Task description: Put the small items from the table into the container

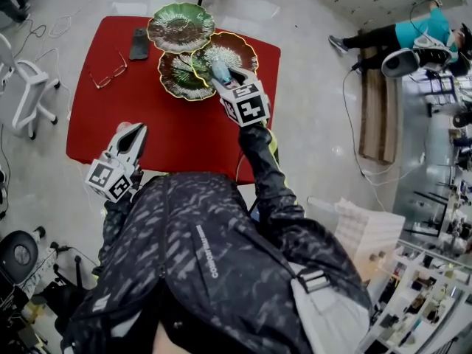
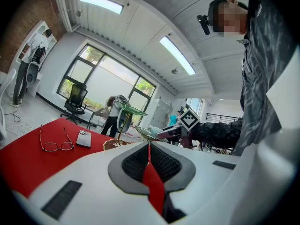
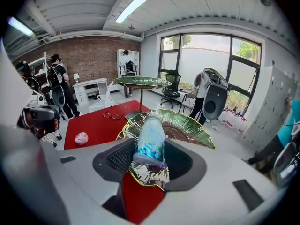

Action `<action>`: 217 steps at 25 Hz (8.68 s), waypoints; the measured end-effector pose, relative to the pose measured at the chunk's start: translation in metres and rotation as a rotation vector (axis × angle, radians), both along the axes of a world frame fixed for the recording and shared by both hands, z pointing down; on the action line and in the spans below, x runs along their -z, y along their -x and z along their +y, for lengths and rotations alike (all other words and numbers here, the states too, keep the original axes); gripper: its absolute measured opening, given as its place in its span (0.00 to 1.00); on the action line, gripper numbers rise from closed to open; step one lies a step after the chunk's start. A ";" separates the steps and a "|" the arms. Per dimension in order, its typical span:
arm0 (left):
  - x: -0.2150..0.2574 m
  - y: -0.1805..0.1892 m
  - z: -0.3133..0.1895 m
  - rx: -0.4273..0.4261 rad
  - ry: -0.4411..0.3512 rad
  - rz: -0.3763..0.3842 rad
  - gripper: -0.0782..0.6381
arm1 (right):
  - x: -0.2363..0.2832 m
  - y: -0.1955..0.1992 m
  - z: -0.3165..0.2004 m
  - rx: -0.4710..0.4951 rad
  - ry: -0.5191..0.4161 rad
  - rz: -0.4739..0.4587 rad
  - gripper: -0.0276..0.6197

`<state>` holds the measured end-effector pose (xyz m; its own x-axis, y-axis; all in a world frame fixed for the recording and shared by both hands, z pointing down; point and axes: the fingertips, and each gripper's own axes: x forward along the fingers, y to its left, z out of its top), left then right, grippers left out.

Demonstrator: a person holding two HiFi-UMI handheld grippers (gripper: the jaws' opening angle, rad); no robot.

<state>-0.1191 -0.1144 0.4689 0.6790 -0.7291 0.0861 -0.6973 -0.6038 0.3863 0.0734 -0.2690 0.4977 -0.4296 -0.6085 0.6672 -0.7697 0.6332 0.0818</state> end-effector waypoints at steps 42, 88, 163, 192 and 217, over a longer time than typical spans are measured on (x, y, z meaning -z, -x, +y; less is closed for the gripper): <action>0.000 -0.004 0.020 0.026 -0.035 0.028 0.13 | 0.024 0.085 0.043 0.250 -0.071 -0.046 0.35; -0.057 0.136 0.123 0.520 0.130 0.040 0.13 | -0.136 0.287 0.154 0.934 0.265 0.154 0.46; -0.013 0.113 0.062 0.330 0.022 0.001 0.13 | -0.020 0.270 0.117 0.748 0.120 0.088 0.52; 0.002 0.045 -0.012 0.112 -0.007 0.004 0.13 | 0.085 0.163 0.015 0.443 0.031 0.011 0.52; -0.004 0.076 0.008 0.261 0.047 -0.025 0.13 | 0.092 0.133 -0.098 0.361 0.027 0.082 0.52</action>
